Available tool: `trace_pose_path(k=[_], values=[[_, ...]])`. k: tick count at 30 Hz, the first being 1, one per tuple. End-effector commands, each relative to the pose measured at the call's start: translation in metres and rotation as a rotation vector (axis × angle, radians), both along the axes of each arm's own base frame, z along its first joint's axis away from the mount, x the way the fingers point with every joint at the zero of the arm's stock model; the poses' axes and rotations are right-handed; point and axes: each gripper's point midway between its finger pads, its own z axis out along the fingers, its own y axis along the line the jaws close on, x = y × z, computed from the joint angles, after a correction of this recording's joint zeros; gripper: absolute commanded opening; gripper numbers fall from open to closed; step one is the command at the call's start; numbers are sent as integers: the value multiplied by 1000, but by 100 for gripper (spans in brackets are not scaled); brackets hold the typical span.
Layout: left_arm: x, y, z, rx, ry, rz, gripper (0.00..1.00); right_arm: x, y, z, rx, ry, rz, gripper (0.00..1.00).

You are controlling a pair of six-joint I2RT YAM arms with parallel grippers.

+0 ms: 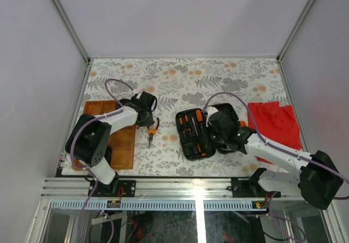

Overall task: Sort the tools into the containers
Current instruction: Pick up the pliers at the center of the board.

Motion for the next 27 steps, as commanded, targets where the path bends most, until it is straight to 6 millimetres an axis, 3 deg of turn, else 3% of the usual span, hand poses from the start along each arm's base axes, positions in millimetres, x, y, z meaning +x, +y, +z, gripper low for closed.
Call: trace_pose_path(k=[1, 7, 13, 16, 19, 27], values=[[5, -6, -2, -35, -16, -18, 21, 2, 3, 13, 36, -33, -15, 33], [-1, -10, 14, -96, -60, 2, 0, 13, -12, 27, 47, -86, -153, 33], [-17, -32, 60, -244, -195, 1, 0, 27, -40, 74, 189, -255, -373, 39], [-33, -50, 80, -294, -253, -3, 0, 27, -48, 87, 210, -280, -417, 45], [-50, -70, 93, -355, -282, 9, 0, 23, -41, 93, 255, -261, -393, 48], [-79, -122, 114, -351, -332, 87, 0, 15, 2, 93, 309, -155, -223, 48]])
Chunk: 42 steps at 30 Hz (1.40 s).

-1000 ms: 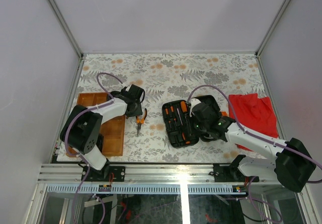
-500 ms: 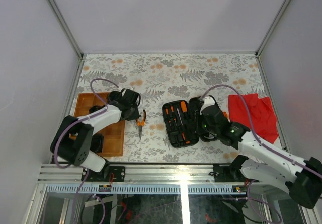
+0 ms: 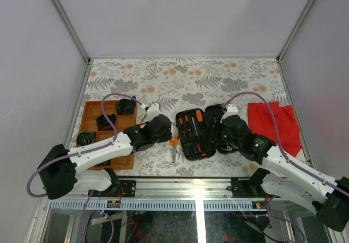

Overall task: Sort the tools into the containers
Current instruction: Pick up the pliers at the center of the board.

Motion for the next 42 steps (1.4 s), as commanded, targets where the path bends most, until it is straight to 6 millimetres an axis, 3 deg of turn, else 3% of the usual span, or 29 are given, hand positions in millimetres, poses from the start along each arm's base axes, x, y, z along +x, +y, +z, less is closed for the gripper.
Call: trace_pose_path(k=[1, 10, 27, 31, 33, 36, 42], values=[[7, -24, 29, -61, -77, 166, 0, 1, 32, 27, 103, -4, 98, 48], [-1, -59, 18, -12, -62, 178, 0, -6, 57, 17, 142, 62, 196, 46], [-12, -84, 19, -27, -72, 122, 0, 0, 66, -18, 91, 139, 202, 46], [-14, -86, 18, -34, -74, 113, 0, 0, 66, -23, 79, 151, 198, 39], [-15, -88, 18, -39, -75, 109, 0, 1, 65, -23, 82, 147, 193, 28], [-15, -89, 18, -56, -76, 98, 10, 3, 62, -20, 80, 130, 178, 14], [-16, -84, 26, -54, -111, 61, 41, 12, 45, -14, 30, 90, 94, 1]])
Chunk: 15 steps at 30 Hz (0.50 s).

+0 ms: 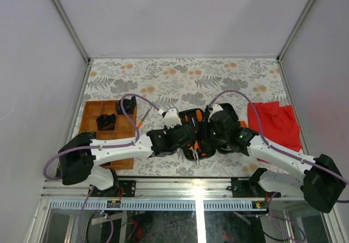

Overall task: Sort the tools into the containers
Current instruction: Pick up the pliers at the center of the board.

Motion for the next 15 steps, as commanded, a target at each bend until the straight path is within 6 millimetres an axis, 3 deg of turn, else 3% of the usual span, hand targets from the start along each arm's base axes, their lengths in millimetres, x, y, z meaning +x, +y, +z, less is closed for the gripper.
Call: trace_pose_path(k=[1, 7, 10, 15], values=[[9, -1, 27, -59, -88, 4, 44, 18, -13, 24, -29, -96, -87, 0], [14, 23, 34, -78, -98, 13, 51, 27, -42, 32, -118, -134, -213, 0], [25, 40, 28, -99, -75, 34, 51, 30, -52, 35, -138, -142, -258, 0], [38, 46, 10, -136, 1, -46, 53, 37, -77, 41, -132, -142, -339, 0]])
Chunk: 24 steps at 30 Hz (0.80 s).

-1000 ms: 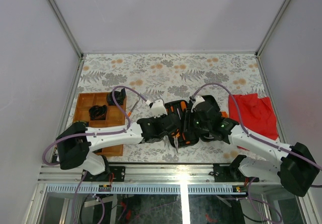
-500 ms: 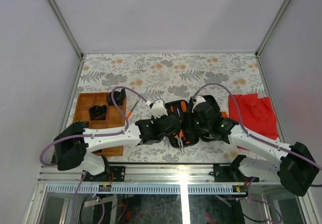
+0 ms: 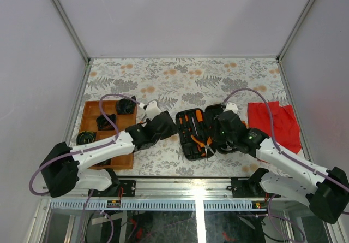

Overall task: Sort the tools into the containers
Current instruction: Pick up the pliers at the center of the board, then place the pliers in the storage box.

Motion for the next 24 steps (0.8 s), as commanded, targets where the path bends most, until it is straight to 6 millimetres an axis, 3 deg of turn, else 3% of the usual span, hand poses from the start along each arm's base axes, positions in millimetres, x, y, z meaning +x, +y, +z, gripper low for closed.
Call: trace_pose_path(k=[1, 7, 16, 24], values=[[9, -10, -10, -41, 29, -118, 53, 23, -23, 35, 48, -86, -130, 0], [22, -25, -23, -35, 44, -194, 54, 22, -49, 37, 58, -84, -188, 0], [35, -32, -51, -25, 115, -228, 52, 16, -55, 34, 60, -79, -201, 0], [25, -31, -79, 6, 201, -281, 35, 13, -57, 32, 62, -75, -201, 0]])
